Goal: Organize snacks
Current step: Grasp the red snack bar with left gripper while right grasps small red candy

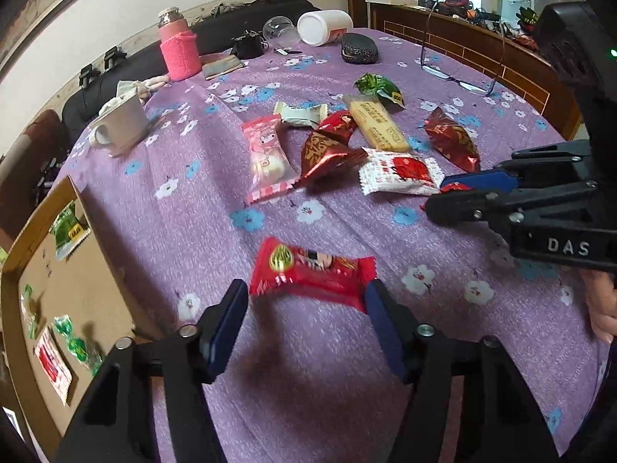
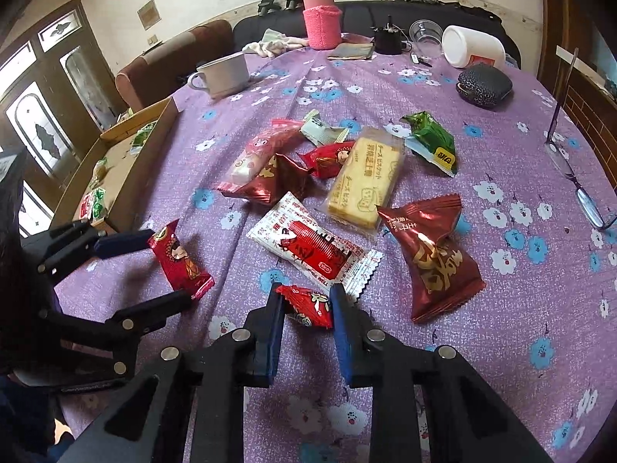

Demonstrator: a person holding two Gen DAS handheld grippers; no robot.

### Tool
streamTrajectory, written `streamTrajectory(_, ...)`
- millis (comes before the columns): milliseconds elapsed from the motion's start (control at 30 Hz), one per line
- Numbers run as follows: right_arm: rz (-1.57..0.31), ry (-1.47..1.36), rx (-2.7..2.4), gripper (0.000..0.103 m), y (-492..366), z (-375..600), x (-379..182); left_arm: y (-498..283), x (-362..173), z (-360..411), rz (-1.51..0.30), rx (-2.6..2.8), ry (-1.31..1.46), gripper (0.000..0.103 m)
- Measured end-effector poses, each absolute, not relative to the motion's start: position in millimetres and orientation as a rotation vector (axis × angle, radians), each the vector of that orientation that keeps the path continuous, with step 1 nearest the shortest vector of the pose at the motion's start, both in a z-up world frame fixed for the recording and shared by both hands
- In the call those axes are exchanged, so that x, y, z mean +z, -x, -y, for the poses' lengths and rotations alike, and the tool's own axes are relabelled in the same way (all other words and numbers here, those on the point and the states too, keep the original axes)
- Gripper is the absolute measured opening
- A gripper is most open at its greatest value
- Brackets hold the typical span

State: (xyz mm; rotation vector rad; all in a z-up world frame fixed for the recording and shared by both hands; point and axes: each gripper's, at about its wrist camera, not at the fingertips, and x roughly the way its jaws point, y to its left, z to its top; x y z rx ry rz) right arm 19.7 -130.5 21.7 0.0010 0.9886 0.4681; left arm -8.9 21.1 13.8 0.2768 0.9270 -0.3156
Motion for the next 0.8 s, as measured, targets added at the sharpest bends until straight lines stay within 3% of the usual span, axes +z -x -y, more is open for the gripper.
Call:
streamTrajectory(133,-0.976,-0.021,0.485,0.025,-18,132,25,5,13,-22,-0.931,-0.296,-0.253,0.061)
streamTrajectory(267,-0.979,-0.021,0.485,0.025,-18,131,25,-10,9,-28,-0.990,-0.266,-0.165,0.078)
streamTrajectory(367,-0.981,-0.027,0.486,0.025,-19,131,25,-16,10,-30,-0.992,-0.258,-0.114,0.078)
streamTrajectory(433,-0.982,-0.030,0.486,0.025,-19,131,25,-17,10,-30,-0.980,-0.254,-0.099,0.071)
streamTrajectory(500,-0.983,-0.032,0.487,0.025,-19,131,25,-17,11,-29,-0.962,-0.231,-0.114,0.048)
streamTrajectory(567,-0.983,-0.037,0.487,0.025,-19,132,25,-14,11,-29,-0.947,-0.235,-0.116,0.040)
streamTrajectory(633,-0.983,-0.041,0.488,0.025,-20,132,25,-13,11,-30,-0.939,-0.240,-0.108,0.039)
streamTrajectory(800,-0.976,-0.054,0.491,0.025,-19,134,27,-11,12,-33,-0.926,-0.269,-0.078,0.025)
